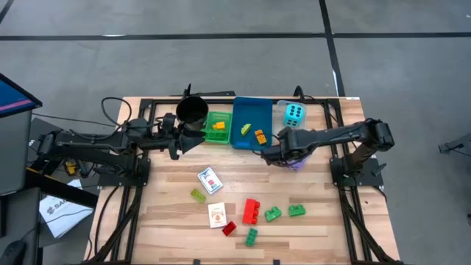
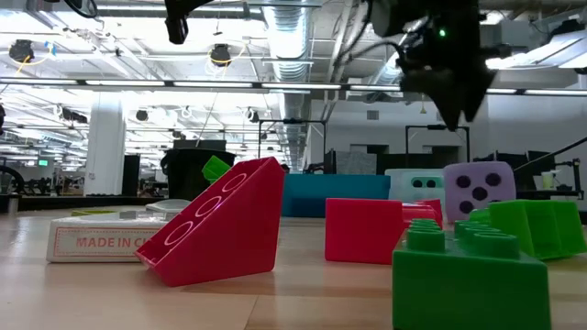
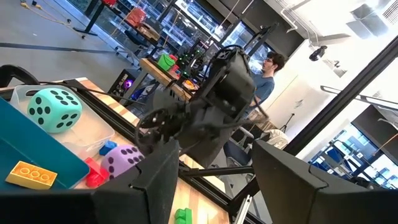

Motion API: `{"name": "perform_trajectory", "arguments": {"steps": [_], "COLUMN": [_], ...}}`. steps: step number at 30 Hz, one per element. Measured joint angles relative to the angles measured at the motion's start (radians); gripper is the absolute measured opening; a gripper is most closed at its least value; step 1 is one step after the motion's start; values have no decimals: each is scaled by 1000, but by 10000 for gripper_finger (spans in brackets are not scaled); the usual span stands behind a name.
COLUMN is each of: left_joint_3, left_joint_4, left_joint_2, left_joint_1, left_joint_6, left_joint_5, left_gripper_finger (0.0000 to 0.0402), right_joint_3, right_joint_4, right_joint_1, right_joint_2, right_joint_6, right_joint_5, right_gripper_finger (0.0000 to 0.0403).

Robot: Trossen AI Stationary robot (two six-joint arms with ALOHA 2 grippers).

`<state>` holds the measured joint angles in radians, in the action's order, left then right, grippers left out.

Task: Pick & Place Toys
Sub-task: Put the purple dice into the white transparent bin

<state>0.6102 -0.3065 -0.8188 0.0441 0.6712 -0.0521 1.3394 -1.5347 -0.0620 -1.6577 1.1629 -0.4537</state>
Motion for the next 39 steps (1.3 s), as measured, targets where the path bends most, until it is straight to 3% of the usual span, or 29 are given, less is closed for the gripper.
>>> {"name": "perform_trajectory", "arguments": {"steps": [4,8,13,19,22,30,39], "left_joint_3": [0,0,0,0,0,0,0], "left_joint_4": [0,0,0,0,0,0,0], "left_joint_2": [0,0,0,0,0,0,0], "left_joint_1": [0,0,0,0,0,0,0], "left_joint_6": [0,0,0,0,0,-1,-8], "left_joint_5": [0,28,67,68,72,129,178], "left_gripper_finger": [197,197,197,197,197,197,197], "right_joint_3": [23,14,13,13,13,13,13], "right_joint_4": [45,143,162,108,110,107,71], "right_joint_1": [5,26,62,105,128,146,125], "right_joint_2": [1,1,0,0,0,0,1], "right_joint_6": [-83,-180,-146,28,80,156,375], "right_joint_5": [-1,98,170,188,229,284,315], "right_gripper_finger": [151,160,239,354,392,387,397]}}
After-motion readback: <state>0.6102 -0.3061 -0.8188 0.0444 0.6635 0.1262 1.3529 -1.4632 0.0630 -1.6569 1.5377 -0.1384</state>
